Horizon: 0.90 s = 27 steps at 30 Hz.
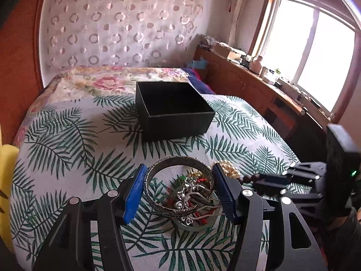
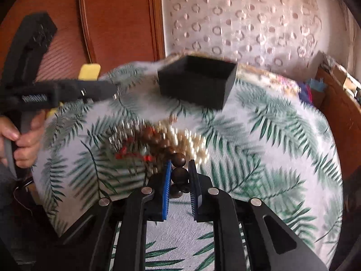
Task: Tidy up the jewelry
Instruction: 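Carry the silver bangle into the black box with left while right drops brown beads in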
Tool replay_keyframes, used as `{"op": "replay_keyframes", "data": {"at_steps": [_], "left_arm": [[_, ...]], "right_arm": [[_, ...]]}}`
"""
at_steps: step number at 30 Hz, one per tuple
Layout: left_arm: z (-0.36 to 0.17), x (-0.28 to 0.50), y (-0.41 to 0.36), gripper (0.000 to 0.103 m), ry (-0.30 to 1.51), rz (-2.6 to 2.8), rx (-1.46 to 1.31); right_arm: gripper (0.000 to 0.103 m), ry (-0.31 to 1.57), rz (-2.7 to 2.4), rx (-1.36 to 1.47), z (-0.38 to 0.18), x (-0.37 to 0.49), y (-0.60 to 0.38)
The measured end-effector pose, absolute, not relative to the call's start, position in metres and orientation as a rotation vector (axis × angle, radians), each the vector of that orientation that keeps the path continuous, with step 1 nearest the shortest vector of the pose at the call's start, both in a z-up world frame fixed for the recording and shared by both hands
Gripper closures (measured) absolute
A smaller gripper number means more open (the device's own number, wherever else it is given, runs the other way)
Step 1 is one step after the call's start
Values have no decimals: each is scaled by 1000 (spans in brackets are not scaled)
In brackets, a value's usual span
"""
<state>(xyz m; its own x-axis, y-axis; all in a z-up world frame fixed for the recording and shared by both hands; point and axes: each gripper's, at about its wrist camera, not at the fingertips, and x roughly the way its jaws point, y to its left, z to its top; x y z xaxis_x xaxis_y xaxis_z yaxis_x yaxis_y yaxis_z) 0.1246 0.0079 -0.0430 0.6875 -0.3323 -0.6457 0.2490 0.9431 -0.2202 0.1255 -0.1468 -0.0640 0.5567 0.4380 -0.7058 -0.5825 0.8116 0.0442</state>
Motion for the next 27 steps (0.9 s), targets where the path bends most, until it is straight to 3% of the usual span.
{"op": "replay_keyframes", "data": {"at_steps": [12,27], "left_arm": [[-30,129,11,46,694,-313,-106],[-23,171,12,46,676,-268,-57]], "right_arm": [[86,594,599,-238,13,134,-151],[86,536,628,-180,49,222,-147]]}}
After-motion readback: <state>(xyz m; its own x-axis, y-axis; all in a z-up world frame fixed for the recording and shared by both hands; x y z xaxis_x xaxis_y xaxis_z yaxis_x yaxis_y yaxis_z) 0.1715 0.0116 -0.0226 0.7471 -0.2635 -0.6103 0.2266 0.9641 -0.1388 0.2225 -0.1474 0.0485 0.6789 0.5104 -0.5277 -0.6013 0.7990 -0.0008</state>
